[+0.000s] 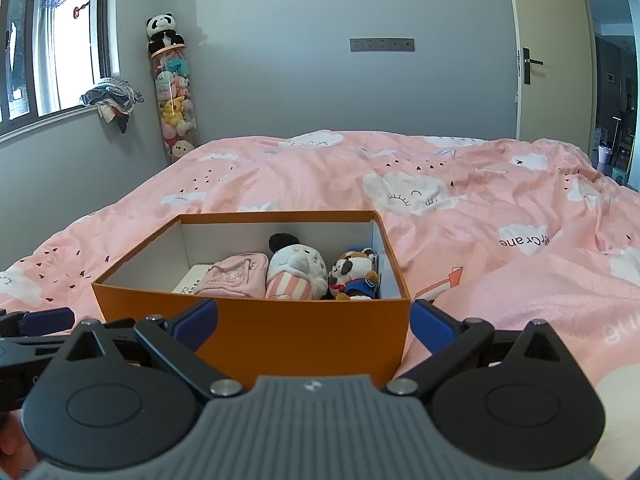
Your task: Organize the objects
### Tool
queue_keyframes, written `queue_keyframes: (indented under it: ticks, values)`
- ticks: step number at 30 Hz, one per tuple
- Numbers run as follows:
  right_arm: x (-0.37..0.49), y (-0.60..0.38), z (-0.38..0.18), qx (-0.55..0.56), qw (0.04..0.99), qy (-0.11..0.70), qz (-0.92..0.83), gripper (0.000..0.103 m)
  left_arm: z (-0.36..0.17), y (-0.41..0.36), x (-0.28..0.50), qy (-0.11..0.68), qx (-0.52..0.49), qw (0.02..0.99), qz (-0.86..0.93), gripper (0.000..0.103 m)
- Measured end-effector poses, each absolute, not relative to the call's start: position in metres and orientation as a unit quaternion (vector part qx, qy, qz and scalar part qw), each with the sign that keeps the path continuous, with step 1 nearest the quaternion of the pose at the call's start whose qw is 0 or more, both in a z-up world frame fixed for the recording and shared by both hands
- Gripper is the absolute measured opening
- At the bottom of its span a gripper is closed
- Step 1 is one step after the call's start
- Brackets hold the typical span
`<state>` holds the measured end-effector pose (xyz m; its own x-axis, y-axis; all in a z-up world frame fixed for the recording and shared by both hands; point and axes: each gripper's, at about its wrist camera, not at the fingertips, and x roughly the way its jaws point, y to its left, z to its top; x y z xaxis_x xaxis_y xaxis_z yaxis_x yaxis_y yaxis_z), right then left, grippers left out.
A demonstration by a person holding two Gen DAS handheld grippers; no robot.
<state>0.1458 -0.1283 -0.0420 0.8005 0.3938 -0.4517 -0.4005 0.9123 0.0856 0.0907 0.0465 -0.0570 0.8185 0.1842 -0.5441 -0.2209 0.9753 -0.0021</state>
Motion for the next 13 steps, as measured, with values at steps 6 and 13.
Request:
queue_keyframes:
  ticks: [6,13]
  values:
    - [0.1453,-0.1282,-0.0411,-0.007,0.949,0.235,0.209,0.102,-0.0571,0.0466,0.0909,0.284,-0.033,0.952,0.108,0.088]
    - [0.1451,-0.1277,-0.0401,-0.009,0.949,0.234,0.211,0.102,-0.0559,0.0477,0.0905,0.285,-0.036,0.951,0.112,0.089]
